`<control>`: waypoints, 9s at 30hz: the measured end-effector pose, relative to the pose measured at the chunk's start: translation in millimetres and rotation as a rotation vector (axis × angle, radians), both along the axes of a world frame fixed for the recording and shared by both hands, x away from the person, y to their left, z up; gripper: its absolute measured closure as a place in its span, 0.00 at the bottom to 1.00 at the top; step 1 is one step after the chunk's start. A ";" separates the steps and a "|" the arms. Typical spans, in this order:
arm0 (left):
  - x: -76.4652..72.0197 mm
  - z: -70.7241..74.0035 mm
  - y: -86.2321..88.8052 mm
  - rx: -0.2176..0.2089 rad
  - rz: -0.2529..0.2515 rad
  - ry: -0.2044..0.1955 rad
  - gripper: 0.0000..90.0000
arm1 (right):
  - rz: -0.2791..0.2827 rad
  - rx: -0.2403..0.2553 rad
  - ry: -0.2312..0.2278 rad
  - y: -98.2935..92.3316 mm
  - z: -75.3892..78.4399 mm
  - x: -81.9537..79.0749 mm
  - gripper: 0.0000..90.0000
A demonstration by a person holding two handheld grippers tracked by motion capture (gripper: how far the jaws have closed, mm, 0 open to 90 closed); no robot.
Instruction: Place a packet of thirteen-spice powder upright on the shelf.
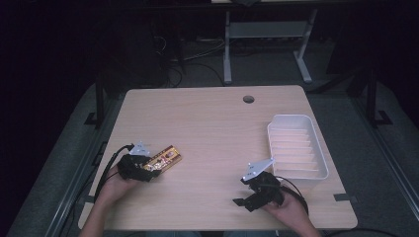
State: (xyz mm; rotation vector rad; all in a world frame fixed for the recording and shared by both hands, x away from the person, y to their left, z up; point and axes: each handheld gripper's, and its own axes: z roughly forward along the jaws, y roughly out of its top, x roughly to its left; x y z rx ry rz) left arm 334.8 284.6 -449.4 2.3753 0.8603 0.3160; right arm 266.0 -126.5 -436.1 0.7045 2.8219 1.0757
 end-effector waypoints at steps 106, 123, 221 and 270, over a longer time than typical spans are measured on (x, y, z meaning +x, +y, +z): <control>-83.8 27.9 -141.5 -0.179 -0.336 -0.130 0.35 | -0.054 0.326 0.158 18.8 34.2 1.1 0.75; -68.3 46.8 -145.6 -0.192 -0.490 -0.063 0.42 | 0.132 0.188 0.025 13.9 49.4 2.6 0.75; 54.6 111.8 -269.9 -0.229 -0.545 -0.043 0.75 | 0.344 0.046 -0.052 -6.3 21.5 -19.7 0.35; 82.3 97.8 -373.7 -0.277 -0.614 0.002 0.75 | 0.391 0.046 -0.019 -7.1 18.1 -25.5 0.33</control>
